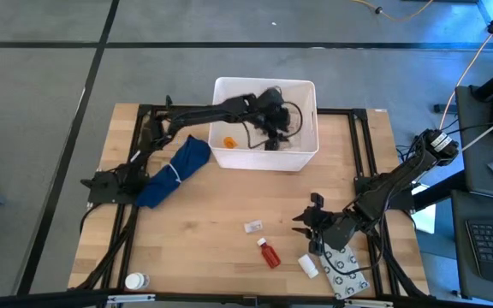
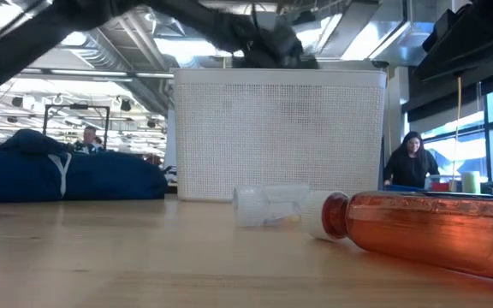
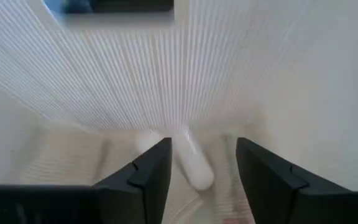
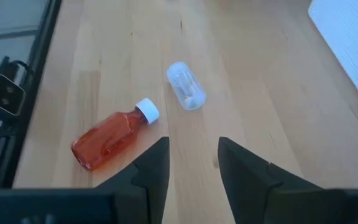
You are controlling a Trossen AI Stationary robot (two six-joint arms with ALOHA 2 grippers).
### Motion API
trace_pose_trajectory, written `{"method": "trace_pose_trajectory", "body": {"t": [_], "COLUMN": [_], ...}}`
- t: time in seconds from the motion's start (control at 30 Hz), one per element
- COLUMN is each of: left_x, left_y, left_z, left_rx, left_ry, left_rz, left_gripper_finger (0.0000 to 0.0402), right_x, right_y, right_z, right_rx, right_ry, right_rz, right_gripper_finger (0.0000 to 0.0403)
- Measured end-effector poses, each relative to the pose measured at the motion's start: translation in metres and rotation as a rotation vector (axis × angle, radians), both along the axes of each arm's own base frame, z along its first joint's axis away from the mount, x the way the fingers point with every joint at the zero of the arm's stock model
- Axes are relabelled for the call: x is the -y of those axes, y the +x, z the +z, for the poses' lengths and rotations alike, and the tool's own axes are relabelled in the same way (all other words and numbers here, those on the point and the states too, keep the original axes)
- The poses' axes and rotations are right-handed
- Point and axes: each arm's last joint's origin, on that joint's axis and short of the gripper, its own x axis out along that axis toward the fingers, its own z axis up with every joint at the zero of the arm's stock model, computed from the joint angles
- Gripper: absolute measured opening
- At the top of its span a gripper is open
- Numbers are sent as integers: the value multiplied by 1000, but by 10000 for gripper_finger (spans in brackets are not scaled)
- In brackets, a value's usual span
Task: Pick & place medical supplies in basket/bin
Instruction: Put the transparent pill bottle into the white bin
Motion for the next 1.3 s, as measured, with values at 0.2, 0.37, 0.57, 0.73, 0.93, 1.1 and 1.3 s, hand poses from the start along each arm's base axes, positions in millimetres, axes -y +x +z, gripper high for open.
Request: {"method": "trace_pose_trajectory", "body": {"t": [0.2, 0.37, 0.57, 0.73, 0.93, 1.1, 1.3], "left_x": [17, 44, 83, 111, 144, 170, 209], "left_y": [-33, -76, -111, -123, -119, -119, -124], "left_z": [84, 144, 162, 152, 107, 61, 32], "left_rx": [152, 208, 74, -118, -334, -497, -542], "left_ry": [72, 100, 76, -11, -111, -192, -230], "left_rz": [-10, -38, -129, -178, -222, -204, -225], "left_gripper_finger": [166, 159, 142, 122, 96, 101, 114], "right_x": [1, 1, 1, 3, 6, 7, 9], "right_y": [-1, 0, 0, 1, 9, 23, 45], "right_z": [-1, -1, 0, 0, 1, -2, -11], "right_rx": [-9, -9, -4, 0, 34, 53, 92], "right_ry": [-8, -11, -30, -41, -91, -111, -132], "right_rz": [0, 2, 13, 4, 34, 114, 218], "right_gripper_finger": [139, 139, 139, 139, 139, 139, 139]}}
